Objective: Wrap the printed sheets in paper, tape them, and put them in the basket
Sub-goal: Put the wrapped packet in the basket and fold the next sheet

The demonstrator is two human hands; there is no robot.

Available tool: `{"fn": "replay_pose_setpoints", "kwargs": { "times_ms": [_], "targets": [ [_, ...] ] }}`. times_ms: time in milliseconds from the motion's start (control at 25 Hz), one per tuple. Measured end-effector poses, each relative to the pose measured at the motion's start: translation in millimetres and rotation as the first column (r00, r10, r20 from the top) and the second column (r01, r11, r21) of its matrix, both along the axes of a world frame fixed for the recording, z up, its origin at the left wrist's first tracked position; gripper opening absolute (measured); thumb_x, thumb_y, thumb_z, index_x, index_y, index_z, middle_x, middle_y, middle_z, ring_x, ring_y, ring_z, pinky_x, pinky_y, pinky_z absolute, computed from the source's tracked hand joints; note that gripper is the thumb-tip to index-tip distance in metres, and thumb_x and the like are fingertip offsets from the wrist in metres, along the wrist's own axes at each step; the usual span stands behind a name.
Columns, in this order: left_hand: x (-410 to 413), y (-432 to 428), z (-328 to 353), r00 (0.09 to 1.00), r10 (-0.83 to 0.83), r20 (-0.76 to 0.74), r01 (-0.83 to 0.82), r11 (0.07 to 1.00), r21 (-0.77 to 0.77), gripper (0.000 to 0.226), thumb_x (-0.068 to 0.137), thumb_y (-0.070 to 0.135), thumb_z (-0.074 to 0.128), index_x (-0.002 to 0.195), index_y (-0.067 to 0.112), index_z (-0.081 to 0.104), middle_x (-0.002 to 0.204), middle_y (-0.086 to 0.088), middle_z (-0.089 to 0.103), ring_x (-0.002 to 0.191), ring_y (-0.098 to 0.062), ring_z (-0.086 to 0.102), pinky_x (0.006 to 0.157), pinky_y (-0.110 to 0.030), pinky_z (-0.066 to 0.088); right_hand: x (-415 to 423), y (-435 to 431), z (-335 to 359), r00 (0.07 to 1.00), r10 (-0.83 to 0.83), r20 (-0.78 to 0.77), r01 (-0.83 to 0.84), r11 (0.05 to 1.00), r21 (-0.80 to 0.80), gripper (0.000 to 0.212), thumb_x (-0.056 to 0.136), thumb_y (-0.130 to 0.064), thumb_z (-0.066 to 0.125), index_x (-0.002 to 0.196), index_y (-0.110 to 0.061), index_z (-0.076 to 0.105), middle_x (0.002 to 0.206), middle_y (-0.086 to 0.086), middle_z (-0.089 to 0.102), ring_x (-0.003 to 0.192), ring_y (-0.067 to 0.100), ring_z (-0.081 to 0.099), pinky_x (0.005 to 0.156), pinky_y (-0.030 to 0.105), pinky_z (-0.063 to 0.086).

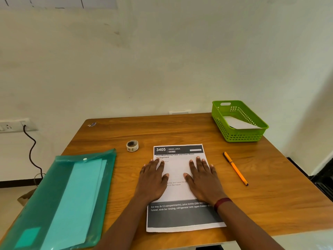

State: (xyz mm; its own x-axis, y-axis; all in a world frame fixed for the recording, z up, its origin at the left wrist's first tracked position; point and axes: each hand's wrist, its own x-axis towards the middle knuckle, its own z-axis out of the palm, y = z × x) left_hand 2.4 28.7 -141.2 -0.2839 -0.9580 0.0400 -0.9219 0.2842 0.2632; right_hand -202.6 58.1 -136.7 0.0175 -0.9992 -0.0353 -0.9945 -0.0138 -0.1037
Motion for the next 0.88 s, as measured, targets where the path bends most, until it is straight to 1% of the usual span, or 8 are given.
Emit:
{"fn": "replay_pose_setpoints", "kwargs": {
  "times_ms": [160, 200, 240, 320, 400, 520, 720, 880],
  "targets": [
    [6.7, -5.6, 7.3, 0.973, -0.012, -0.232, 0.023, 0.999, 0.044, 0.062, 0.097, 0.041, 0.054, 0.151, 0.025, 0.029, 0.156, -0.001, 0.031, 0.144, -0.020, 0.026, 0.119, -0.040, 0.020, -7.7, -9.3, 15.9, 0.999, 0.024, 0.023, -0.025, 0.999, 0.039, 0.072, 0.097, -0.062, 0.030, 0.155, -0.022, 0.018, 0.163, 0.009, 0.011, 0.150, 0.027, 0.012, 0.121, 0.048, 0.015],
    [6.1, -6.6, 10.8, 0.967, -0.012, -0.254, 0.026, 0.998, 0.052, 0.063, 0.094, 0.040, 0.058, 0.150, 0.026, 0.031, 0.154, -0.001, 0.034, 0.141, -0.021, 0.030, 0.117, -0.040, 0.024, -8.2, -11.0, 18.6, 0.999, 0.021, 0.043, -0.023, 0.999, 0.039, 0.073, 0.095, -0.063, 0.037, 0.154, -0.022, 0.021, 0.163, 0.009, 0.013, 0.149, 0.027, 0.015, 0.120, 0.048, 0.017],
    [4.8, -7.8, 14.8, 0.971, -0.006, -0.240, 0.022, 0.998, 0.063, 0.065, 0.093, 0.040, 0.061, 0.150, 0.028, 0.030, 0.152, -0.002, 0.035, 0.139, -0.022, 0.032, 0.116, -0.041, 0.027, -7.5, -12.3, 20.3, 0.998, 0.015, 0.065, -0.018, 0.999, 0.036, 0.076, 0.093, -0.063, 0.043, 0.153, -0.022, 0.022, 0.162, 0.008, 0.016, 0.148, 0.028, 0.018, 0.119, 0.049, 0.020],
    [2.2, -12.7, 24.2, 0.991, -0.003, -0.136, 0.016, 0.995, 0.097, 0.070, 0.091, 0.043, 0.063, 0.150, 0.033, 0.026, 0.150, -0.003, 0.035, 0.137, -0.025, 0.032, 0.112, -0.042, 0.031, -4.7, -15.0, 23.0, 0.995, 0.009, 0.097, -0.012, 0.999, 0.037, 0.080, 0.090, -0.061, 0.052, 0.153, -0.023, 0.023, 0.161, 0.007, 0.020, 0.146, 0.029, 0.022, 0.116, 0.051, 0.025],
    [1.5, -19.1, 33.1, 1.000, -0.017, -0.019, 0.019, 0.985, 0.172, 0.076, 0.089, 0.046, 0.064, 0.150, 0.040, 0.020, 0.150, -0.003, 0.029, 0.138, -0.026, 0.028, 0.109, -0.047, 0.029, -3.1, -18.9, 26.0, 0.995, 0.019, 0.102, -0.024, 0.999, 0.047, 0.078, 0.088, -0.059, 0.057, 0.151, -0.024, 0.027, 0.159, 0.005, 0.026, 0.145, 0.028, 0.023, 0.114, 0.052, 0.027],
    [3.0, -29.8, 41.4, 0.995, -0.042, 0.089, 0.016, 0.960, 0.280, 0.085, 0.085, 0.052, 0.066, 0.150, 0.048, 0.011, 0.154, -0.004, 0.019, 0.142, -0.029, 0.018, 0.108, -0.054, 0.025, -3.7, -24.1, 31.7, 0.994, 0.041, 0.104, -0.048, 0.996, 0.072, 0.075, 0.085, -0.057, 0.062, 0.148, -0.026, 0.035, 0.154, 0.003, 0.032, 0.143, 0.026, 0.025, 0.113, 0.053, 0.029],
    [-3.5, -40.2, 51.6, 0.978, -0.089, 0.191, 0.024, 0.948, 0.316, 0.096, 0.082, 0.055, 0.070, 0.151, 0.044, 0.005, 0.159, -0.008, 0.015, 0.145, -0.034, 0.013, 0.110, -0.061, 0.021, -1.1, -31.9, 37.9, 0.996, 0.067, 0.050, -0.072, 0.991, 0.115, 0.079, 0.083, -0.055, 0.067, 0.149, -0.029, 0.032, 0.148, 0.007, 0.035, 0.138, 0.030, 0.030, 0.111, 0.055, 0.031],
    [-4.6, -40.8, 52.1, 0.977, -0.089, 0.192, 0.028, 0.954, 0.298, 0.097, 0.080, 0.055, 0.071, 0.152, 0.041, 0.007, 0.160, -0.007, 0.017, 0.146, -0.033, 0.012, 0.111, -0.064, 0.015, -1.6, -34.8, 36.9, 0.997, 0.065, 0.050, -0.071, 0.988, 0.136, 0.078, 0.083, -0.055, 0.068, 0.148, -0.031, 0.033, 0.145, 0.009, 0.035, 0.137, 0.031, 0.028, 0.110, 0.056, 0.031]
  ]
}}
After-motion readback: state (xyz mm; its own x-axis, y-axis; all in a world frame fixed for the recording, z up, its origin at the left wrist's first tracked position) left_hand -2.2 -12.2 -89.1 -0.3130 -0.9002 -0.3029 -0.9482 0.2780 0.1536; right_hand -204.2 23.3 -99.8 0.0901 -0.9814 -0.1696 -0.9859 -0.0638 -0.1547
